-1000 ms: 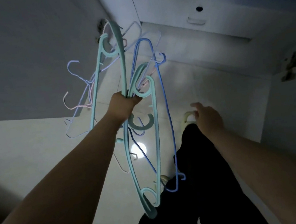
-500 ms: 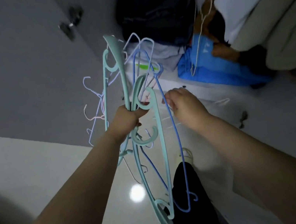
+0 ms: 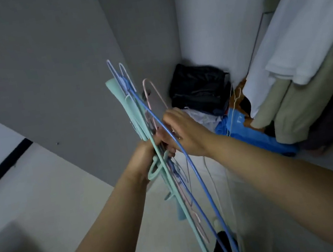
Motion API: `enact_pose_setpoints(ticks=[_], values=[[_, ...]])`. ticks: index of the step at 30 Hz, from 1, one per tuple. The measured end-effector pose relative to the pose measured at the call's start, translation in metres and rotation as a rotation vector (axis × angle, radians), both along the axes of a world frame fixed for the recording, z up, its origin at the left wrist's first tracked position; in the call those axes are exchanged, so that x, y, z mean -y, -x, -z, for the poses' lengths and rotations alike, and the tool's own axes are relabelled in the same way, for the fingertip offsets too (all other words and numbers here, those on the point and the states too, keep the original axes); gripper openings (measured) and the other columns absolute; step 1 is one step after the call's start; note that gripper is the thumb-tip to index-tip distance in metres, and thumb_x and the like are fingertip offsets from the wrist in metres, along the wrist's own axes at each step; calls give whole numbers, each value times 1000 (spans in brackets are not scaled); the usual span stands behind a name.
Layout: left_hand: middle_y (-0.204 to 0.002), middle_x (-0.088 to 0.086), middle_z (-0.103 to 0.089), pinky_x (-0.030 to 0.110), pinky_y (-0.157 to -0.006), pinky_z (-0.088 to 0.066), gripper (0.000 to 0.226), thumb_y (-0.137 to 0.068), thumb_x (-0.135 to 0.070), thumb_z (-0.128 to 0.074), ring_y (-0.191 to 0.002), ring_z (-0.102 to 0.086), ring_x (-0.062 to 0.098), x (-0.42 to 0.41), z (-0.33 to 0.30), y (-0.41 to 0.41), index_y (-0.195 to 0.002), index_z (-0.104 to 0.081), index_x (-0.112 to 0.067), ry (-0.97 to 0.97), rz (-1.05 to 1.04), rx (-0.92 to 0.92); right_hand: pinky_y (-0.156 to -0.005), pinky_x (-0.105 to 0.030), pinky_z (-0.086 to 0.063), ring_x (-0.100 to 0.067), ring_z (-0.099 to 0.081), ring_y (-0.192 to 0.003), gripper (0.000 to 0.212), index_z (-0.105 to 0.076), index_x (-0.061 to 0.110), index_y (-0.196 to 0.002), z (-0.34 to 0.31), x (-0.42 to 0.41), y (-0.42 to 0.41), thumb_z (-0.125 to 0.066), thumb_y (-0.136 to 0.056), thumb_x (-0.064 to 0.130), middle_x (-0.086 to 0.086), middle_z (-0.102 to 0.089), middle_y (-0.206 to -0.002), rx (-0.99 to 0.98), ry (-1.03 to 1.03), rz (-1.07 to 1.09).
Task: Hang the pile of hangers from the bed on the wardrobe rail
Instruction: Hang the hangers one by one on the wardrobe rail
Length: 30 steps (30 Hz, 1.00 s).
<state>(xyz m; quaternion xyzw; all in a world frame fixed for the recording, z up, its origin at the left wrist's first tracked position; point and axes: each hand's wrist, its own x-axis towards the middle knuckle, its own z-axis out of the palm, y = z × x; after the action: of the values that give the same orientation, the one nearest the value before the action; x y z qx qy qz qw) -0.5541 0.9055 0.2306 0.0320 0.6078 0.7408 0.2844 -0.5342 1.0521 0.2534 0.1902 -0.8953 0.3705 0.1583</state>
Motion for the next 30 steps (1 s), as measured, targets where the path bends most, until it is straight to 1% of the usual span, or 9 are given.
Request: enact_pose_setpoints(ticks=[4,7,10,13,15,20,23,26,30], values=[[-95,24,-54,36,-68,-43,25,-75,-7,-63,-80,-53,32,-11,-28,5,-96,-60,6,13,-63,-29,-94,-39,-42,-24,-46,-107,45,-53,10,-110,-26,-10,2,-71,-78,35,-9,-50,-106,142,37,29],[-79,12,-63,33,-64,-46,14,-87,-17,-61,-67,-59,22,-25,-49,11,-88,-63,-3,-32,-143,-48,-115,-31,-24,-18,-22,-140,101,-8,15,-152,-40,-26,8,-76,-78,31,-8,-20,-153,398,166,0],[-69,9,-62,27,-56,-50,12,-95,-10,-55,-56,-60,18,-45,-66,25,-85,-60,-4,-63,-257,-73,-102,-15,-23,-12,-24,-139,96,6,26,-152,-36,-54,7,-65,-88,33,6,-16,-153,823,344,31],[-72,12,-55,28,-54,-50,11,-95,-14,-58,-55,-56,21,-64,-76,45,-91,-58,-3,-101,-382,-91,-105,-30,-28,-19,-29,-140,87,-5,35,-151,-18,-91,1,-61,-85,52,12,-17,-155,1141,375,46],[-70,11,-53,30,-56,-49,15,-93,-14,-59,-55,-54,22,-75,-81,55,-82,-55,-6,-138,-424,-107,-106,-38,-38,-19,-45,-125,58,-21,45,-135,-12,-111,-1,-56,-89,51,16,-33,-142,1245,464,69],[-65,7,-62,30,-58,-51,30,-97,-8,-51,-54,-58,20,-97,-96,71,-69,-60,-9,-181,-402,-152,-82,-42,-56,-13,-59,-85,74,-48,16,-130,5,-138,6,-69,-74,61,4,-62,-103,1251,482,153],[-74,9,-66,30,-58,-53,29,-98,-9,-53,-56,-61,18,-104,-106,84,-72,-65,-11,-158,-324,-186,-66,-37,-57,-15,-52,-62,23,-55,9,-88,0,-144,12,-64,-88,30,-4,-50,-72,1116,671,297],[-80,10,-70,23,-48,-48,19,-98,-10,-53,-47,-56,12,-108,-114,99,-85,-66,-8,-80,-276,-183,-45,-27,-42,-13,-41,-48,16,-55,16,-81,-10,-153,23,-55,-95,24,-6,-40,-64,927,808,454],[-49,8,-44,32,-52,-39,21,-93,-2,-56,-47,-40,23,-103,-115,128,-72,-55,-3,96,-176,-223,-43,-23,-27,-13,-33,-46,29,-46,14,-76,-42,-156,54,-53,-95,36,-3,-37,-64,792,801,467]])
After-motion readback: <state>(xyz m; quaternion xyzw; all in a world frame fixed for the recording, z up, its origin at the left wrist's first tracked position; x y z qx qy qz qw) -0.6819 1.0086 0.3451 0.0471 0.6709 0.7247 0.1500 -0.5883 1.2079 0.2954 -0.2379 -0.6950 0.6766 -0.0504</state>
